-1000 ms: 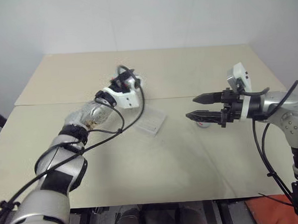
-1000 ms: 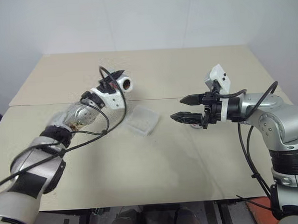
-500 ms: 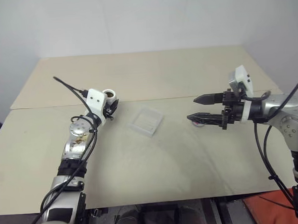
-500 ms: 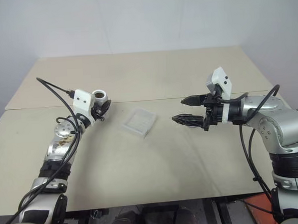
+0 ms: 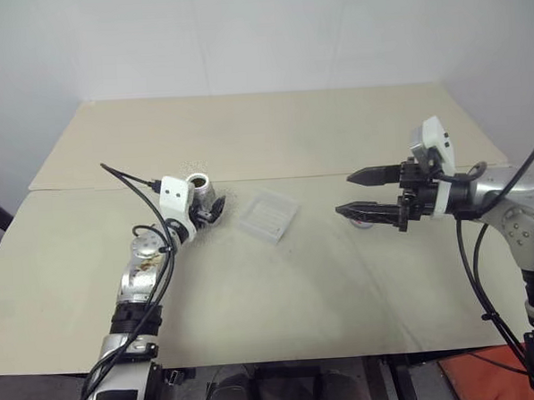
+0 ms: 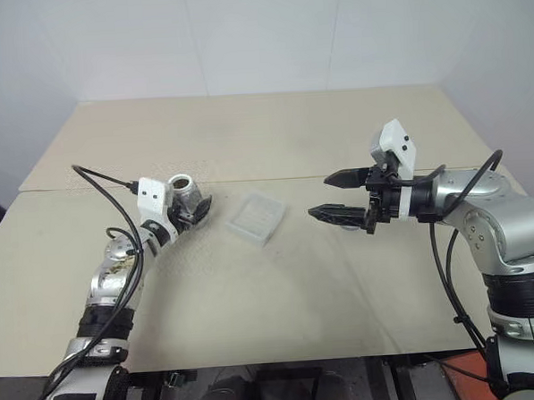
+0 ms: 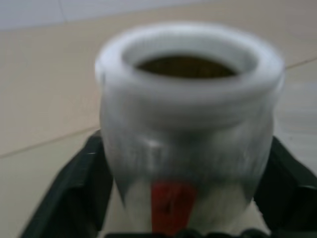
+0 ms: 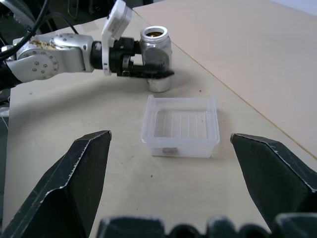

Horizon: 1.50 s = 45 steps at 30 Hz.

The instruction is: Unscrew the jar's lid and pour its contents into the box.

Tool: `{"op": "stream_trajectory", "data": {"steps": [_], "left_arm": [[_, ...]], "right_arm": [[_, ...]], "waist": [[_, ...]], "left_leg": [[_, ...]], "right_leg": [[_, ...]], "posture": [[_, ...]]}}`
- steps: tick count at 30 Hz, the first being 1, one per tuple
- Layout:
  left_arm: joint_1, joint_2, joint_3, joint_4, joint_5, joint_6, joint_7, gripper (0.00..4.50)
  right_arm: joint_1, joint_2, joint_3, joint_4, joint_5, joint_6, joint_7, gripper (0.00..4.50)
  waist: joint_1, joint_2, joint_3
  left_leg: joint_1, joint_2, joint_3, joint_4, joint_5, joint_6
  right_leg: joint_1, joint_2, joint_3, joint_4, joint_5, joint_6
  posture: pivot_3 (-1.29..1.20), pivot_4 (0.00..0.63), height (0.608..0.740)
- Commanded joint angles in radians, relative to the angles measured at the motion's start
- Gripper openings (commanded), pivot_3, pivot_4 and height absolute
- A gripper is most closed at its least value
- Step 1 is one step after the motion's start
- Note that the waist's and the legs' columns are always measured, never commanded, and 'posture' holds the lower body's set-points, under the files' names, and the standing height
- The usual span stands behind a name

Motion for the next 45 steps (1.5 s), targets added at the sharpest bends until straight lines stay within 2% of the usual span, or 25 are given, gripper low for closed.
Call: {"op": "stream_trajectory", "data": {"steps": [1, 5, 9, 13, 16, 21, 27, 34, 45], "left_arm": [[0.037, 0.037, 0.028, -0.099, -0.002, 0.005, -0.008, 4.45], [0.114, 0.079, 0.047, -0.196, -0.018, 0.035, -0.024, 4.45], [0.248, 0.150, 0.091, -0.390, -0.095, 0.108, -0.116, 4.45], [0.364, 0.260, 0.159, -0.566, -0.186, 0.206, -0.209, 4.45], [0.436, 0.371, 0.237, -0.670, -0.315, 0.268, -0.356, 4.45], [0.430, 0.495, 0.333, -0.692, -0.481, 0.266, -0.579, 4.45], [0.351, 0.593, 0.351, -0.621, -0.513, 0.218, -0.741, 4.45], [0.298, 0.583, 0.309, -0.572, -0.491, 0.173, -0.768, 4.45], [0.286, 0.550, 0.273, -0.596, -0.478, 0.146, -0.751, 4.45]], "right_arm": [[-0.004, -0.010, -0.046, -0.030, 0.018, -0.018, 0.004, 4.50], [0.006, -0.010, -0.050, -0.032, 0.017, -0.020, 0.002, 4.50], [0.030, -0.010, -0.056, -0.049, 0.016, -0.019, -0.002, 4.50], [0.042, -0.012, -0.065, -0.048, 0.016, -0.018, -0.004, 4.50], [0.054, -0.016, -0.072, -0.043, 0.014, -0.024, 0.002, 4.50], [0.073, -0.033, -0.078, -0.038, 0.006, -0.042, 0.022, 4.50], [0.122, -0.074, -0.119, -0.062, 0.011, -0.096, 0.073, 4.50], [0.178, -0.094, -0.175, -0.103, 0.026, -0.113, 0.067, 4.50], [0.240, -0.103, -0.248, -0.143, 0.038, -0.142, 0.056, 4.50]], "waist": [[-0.001, 0.000, 0.000], [-0.002, 0.000, 0.000], [-0.001, 0.000, 0.000], [-0.003, 0.000, 0.000], [-0.003, 0.000, 0.000], [0.001, 0.001, 0.000], [-0.001, 0.001, 0.000], [-0.002, 0.001, 0.000], [-0.002, 0.000, 0.000]], "left_leg": [[0.000, 0.000, 0.000, 0.000, 0.000, 0.000], [0.000, 0.001, 0.000, -0.001, 0.000, 0.000], [0.000, 0.001, 0.000, -0.001, 0.000, 0.000], [0.000, 0.001, -0.001, -0.003, 0.000, 0.000], [0.001, 0.002, -0.001, -0.004, 0.000, 0.000], [0.002, 0.001, -0.001, -0.004, 0.000, 0.000], [0.002, 0.001, 0.000, -0.005, 0.000, 0.000], [0.002, 0.001, 0.001, -0.006, 0.000, 0.000], [0.002, 0.001, 0.001, -0.006, 0.000, 0.000]], "right_leg": [[0.000, 0.000, 0.000, 0.000, 0.000, 0.000], [0.000, 0.000, 0.000, 0.000, 0.000, 0.000], [0.000, -0.001, 0.000, -0.001, 0.000, 0.000], [-0.001, -0.001, 0.000, -0.001, 0.000, -0.001], [0.000, -0.001, 0.001, -0.001, 0.000, -0.001], [0.001, -0.001, 0.001, -0.002, 0.000, -0.002], [0.000, -0.001, 0.001, -0.003, 0.000, -0.002], [0.000, 0.000, 0.001, -0.003, 0.000, -0.002], [0.000, 0.000, 0.001, -0.003, 0.000, -0.002]], "posture": [[0.00, 0.150, 0.740], [0.00, 0.150, 0.740], [0.00, 0.150, 0.740], [0.00, 0.150, 0.740], [0.00, 0.150, 0.740], [0.00, 0.150, 0.740], [0.00, 0.150, 0.740], [0.00, 0.150, 0.740], [0.00, 0.150, 0.740]]}}
